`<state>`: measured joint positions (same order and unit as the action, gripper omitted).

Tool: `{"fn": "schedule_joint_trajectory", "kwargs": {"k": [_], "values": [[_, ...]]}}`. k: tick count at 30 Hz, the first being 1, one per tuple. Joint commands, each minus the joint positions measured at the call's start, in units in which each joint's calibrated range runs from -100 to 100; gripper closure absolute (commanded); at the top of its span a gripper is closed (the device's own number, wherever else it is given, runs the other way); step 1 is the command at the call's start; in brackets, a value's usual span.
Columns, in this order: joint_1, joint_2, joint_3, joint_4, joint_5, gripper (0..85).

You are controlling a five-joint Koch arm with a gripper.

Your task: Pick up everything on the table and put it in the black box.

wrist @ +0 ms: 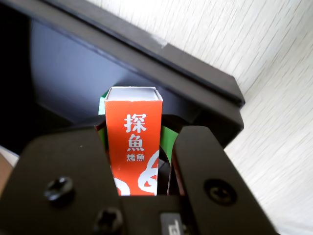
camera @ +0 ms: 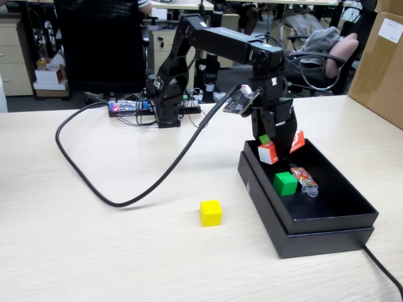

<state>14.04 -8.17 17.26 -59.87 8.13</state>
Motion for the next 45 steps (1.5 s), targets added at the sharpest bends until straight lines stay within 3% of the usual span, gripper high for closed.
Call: {"fn": "schedule_joint_trajectory", "kwargs": {"k": [1, 5, 7, 12, 18, 23, 28, 34, 45], "values": [[-0.68, -1.64, 1.14, 2.11, -0.73, 75.3], [-0.93, -1.99, -0.58, 2.11, -1.22, 72.9], [-0.73, -1.99, -1.30, 2.11, -1.51, 62.4], [-0.44, -3.13, -2.75, 2.11, -2.00, 46.2], [-1.90, -10.71, -0.67, 1.08, -2.05, 46.2], [-7.72, -14.72, 0.69, 1.16, -2.78, 46.0], [-13.48, -15.75, -7.11, 1.42, -4.84, 40.4], [-16.61, -14.15, -18.26, 7.56, -6.89, 40.3], [-14.90, -7.95, -14.45, 16.54, -7.33, 40.8]]}}
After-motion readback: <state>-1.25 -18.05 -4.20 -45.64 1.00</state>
